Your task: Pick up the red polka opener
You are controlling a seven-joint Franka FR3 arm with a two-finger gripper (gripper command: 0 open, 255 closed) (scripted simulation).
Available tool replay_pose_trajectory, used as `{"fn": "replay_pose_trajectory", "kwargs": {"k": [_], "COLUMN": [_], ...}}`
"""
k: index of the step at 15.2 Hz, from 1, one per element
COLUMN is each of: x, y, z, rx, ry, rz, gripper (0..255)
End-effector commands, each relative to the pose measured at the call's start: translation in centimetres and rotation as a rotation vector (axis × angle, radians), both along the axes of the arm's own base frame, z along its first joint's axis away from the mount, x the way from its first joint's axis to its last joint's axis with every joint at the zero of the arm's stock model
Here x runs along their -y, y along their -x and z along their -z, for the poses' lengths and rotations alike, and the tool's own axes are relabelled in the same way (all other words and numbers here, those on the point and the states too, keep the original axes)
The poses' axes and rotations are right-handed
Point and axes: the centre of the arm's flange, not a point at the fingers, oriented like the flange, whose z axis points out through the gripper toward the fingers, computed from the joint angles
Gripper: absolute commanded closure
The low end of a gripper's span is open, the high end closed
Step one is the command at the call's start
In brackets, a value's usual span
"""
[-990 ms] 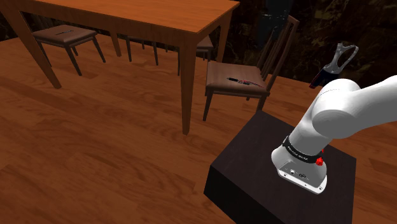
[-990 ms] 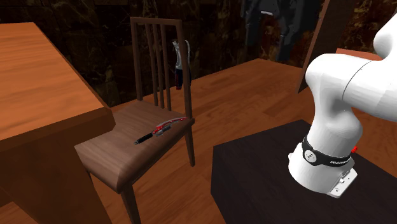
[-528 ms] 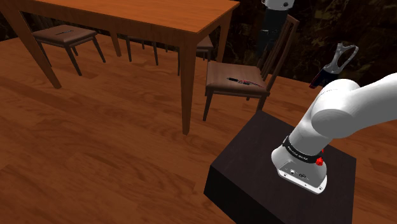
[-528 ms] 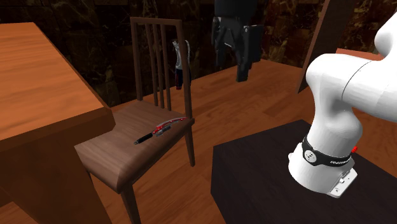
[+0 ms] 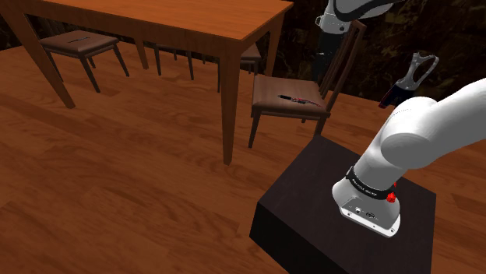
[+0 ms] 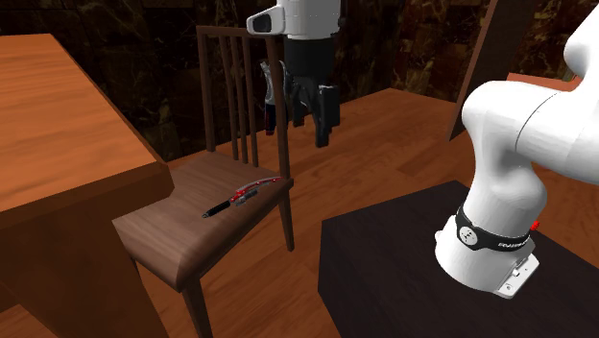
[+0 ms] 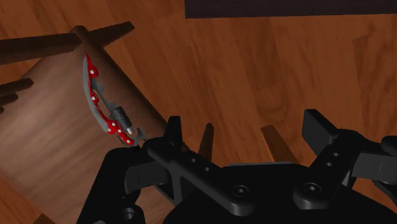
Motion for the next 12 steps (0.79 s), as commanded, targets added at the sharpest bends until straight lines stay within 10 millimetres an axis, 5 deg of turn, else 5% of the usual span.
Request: {"fn": "replay_pose_trajectory", "kwargs": {"k": [1, 12], "x": [2.0, 12.1], "y": [-0.4, -5.0], "z": [1.6, 11.3], "rx": [0.005, 0.027], "ry": [-0.005, -0.038], "rz": [-0.022, -0.135], "gripper": [0, 0]}}
